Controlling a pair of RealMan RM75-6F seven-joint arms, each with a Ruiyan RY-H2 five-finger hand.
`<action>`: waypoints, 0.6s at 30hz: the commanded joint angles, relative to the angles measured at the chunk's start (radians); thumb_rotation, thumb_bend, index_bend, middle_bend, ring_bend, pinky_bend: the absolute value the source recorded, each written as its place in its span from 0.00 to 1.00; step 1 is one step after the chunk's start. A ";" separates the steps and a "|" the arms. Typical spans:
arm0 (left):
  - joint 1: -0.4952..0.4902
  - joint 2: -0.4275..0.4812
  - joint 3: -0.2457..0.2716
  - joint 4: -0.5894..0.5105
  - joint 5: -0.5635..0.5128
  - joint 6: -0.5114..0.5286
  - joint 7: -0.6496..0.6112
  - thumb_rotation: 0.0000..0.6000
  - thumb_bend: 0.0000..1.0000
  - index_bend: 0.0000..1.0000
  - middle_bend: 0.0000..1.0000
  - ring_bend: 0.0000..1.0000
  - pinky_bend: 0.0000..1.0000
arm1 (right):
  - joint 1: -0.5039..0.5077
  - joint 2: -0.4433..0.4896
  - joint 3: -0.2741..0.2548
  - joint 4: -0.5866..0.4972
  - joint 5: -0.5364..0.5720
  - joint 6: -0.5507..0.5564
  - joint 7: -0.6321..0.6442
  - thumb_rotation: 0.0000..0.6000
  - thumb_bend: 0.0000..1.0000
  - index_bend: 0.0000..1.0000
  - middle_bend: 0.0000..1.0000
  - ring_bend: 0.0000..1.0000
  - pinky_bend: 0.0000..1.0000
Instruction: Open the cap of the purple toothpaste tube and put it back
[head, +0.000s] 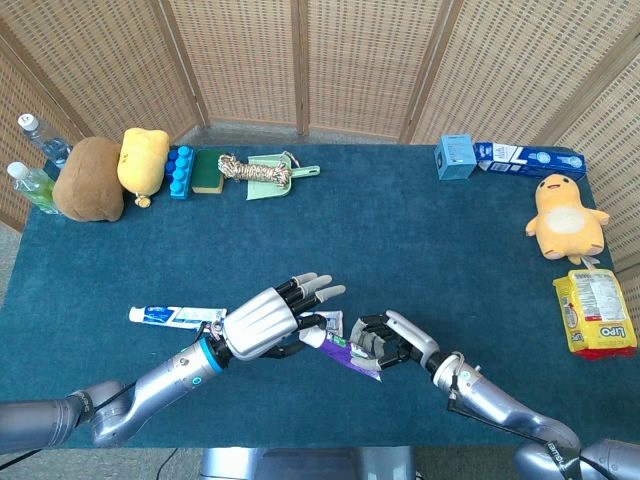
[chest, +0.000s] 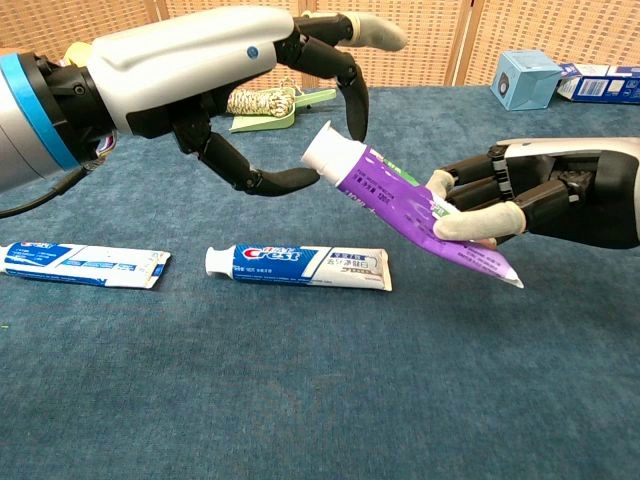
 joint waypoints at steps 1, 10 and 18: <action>0.002 0.000 0.000 0.000 0.002 0.007 0.000 1.00 0.33 0.46 0.06 0.00 0.13 | 0.001 0.000 -0.001 0.002 -0.001 0.004 0.013 1.00 0.47 0.86 0.64 0.58 0.69; 0.003 -0.002 0.004 0.001 -0.002 0.010 0.003 1.00 0.33 0.46 0.06 0.00 0.13 | 0.005 0.006 -0.008 0.006 -0.023 0.015 0.070 1.00 0.47 0.86 0.64 0.58 0.69; 0.005 -0.007 0.000 0.004 0.001 0.027 -0.002 1.00 0.34 0.49 0.08 0.00 0.14 | 0.003 0.013 -0.019 0.017 -0.048 0.033 0.143 1.00 0.47 0.86 0.65 0.58 0.69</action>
